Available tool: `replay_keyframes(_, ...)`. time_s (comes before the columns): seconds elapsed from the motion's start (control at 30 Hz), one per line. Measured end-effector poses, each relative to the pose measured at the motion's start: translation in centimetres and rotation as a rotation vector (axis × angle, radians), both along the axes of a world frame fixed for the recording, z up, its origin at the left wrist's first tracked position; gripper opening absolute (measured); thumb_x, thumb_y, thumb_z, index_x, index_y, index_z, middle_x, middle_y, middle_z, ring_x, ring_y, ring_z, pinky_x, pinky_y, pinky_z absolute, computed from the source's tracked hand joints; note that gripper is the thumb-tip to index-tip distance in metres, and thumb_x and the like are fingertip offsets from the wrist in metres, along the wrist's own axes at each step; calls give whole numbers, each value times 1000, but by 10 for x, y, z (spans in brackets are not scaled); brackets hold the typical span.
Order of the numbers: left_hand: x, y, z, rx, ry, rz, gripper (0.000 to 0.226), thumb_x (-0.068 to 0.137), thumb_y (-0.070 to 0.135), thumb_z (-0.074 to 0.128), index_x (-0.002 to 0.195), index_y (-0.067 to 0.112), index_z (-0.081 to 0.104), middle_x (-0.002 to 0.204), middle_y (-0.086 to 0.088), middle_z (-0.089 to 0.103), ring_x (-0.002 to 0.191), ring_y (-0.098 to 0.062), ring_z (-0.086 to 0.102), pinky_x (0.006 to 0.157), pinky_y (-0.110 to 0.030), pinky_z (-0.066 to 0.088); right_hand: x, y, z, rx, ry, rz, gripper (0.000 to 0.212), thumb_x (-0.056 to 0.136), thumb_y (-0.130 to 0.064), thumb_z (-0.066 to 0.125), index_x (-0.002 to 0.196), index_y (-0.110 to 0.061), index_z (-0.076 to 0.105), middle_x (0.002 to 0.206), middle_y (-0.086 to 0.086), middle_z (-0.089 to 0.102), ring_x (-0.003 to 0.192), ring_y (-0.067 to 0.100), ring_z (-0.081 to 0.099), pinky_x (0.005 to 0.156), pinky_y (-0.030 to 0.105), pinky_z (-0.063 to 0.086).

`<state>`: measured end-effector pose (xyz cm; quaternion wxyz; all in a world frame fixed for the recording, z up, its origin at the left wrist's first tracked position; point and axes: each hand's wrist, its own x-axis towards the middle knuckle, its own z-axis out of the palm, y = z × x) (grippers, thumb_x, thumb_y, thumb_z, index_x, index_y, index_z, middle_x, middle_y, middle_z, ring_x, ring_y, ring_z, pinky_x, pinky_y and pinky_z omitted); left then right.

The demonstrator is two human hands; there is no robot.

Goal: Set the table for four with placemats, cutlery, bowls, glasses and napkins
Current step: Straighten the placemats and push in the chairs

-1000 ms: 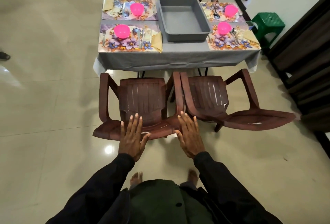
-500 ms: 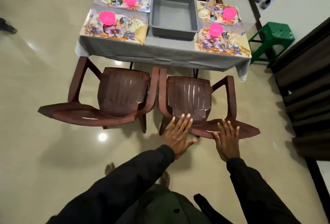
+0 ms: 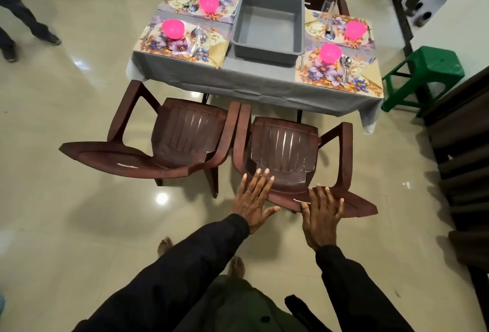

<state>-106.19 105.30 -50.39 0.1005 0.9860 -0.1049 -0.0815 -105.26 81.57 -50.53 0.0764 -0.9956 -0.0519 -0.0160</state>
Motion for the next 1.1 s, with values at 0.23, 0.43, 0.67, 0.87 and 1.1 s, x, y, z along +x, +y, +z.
replay_keyframes(0.23,2,5,-1,36,9,-27,85,100,72,12,163,17,-5,170,-8,-18,156,-24,-18,126,-55,5,1,4,4,1,28,-4,60,104,-46,21,148,-17,48,159,7,39,150,30,30,122,61,9)
replay_keyframes(0.43,2,13,6,9,21,-67,89,98,74,6,162,14,-9,169,-7,-21,155,-22,-20,126,-52,-2,0,4,6,4,49,-3,69,105,-53,11,145,-14,50,155,7,45,147,29,34,121,62,13)
replay_keyframes(0.67,-10,95,34,-74,-78,49,83,103,67,4,162,10,14,170,-10,7,158,-24,-1,128,-49,8,1,85,30,157,-8,106,57,107,-46,23,147,-13,45,150,7,51,146,25,38,122,61,16)
replay_keyframes(0.87,-27,211,54,-66,-162,185,75,107,59,12,153,8,41,162,-13,35,153,-28,27,124,-52,22,11,219,54,218,-8,335,52,109,-43,24,147,-14,45,149,7,50,145,23,39,124,55,19)
replay_keyframes(1.1,-45,370,55,-38,-268,281,68,109,52,21,132,5,64,144,-14,57,137,-31,50,118,-50,35,9,394,68,206,-20,471,48,109,-41,25,136,-13,53,135,8,59,129,24,52,118,54,31)
